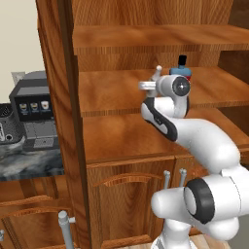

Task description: Sort all alcoholic drinks to one cabinet, and non-alcoholic drinks to the other.

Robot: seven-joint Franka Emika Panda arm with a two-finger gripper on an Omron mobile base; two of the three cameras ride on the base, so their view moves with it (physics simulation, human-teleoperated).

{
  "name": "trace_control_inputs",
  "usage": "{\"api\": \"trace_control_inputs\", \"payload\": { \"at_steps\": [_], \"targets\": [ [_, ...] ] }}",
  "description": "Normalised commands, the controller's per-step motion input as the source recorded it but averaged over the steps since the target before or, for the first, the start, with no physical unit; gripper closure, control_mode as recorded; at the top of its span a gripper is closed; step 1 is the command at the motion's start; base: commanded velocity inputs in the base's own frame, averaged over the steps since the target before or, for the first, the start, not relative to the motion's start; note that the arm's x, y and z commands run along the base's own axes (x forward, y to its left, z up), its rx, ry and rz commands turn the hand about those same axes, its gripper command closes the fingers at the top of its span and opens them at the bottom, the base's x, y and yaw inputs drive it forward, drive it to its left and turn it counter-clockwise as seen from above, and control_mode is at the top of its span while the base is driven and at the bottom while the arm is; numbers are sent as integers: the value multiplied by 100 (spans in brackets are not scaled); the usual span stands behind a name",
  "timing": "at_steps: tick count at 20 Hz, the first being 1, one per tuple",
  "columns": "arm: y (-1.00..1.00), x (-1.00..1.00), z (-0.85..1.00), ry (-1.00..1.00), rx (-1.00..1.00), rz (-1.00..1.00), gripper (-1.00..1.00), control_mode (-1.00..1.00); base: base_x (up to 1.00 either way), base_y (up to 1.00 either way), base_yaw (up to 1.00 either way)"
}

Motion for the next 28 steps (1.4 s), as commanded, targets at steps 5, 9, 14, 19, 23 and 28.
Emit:
{"api": "trace_control_inputs", "payload": {
  "at_steps": [5,9,14,19,23,28],
  "targets": [
    [0,44,-36,0,0,0,100,-100,0,0,0],
    [0,48,-23,0,0,0,100,-100,0,0,0],
    [0,19,-10,0,1,0,-100,-100,0,0,0],
    [0,7,-5,0,0,0,-100,-100,0,0,0],
    [0,25,-1,0,0,0,-100,-100,0,0,0],
    [0,28,0,0,0,0,-100,-100,0,0,0]
  ]
}}
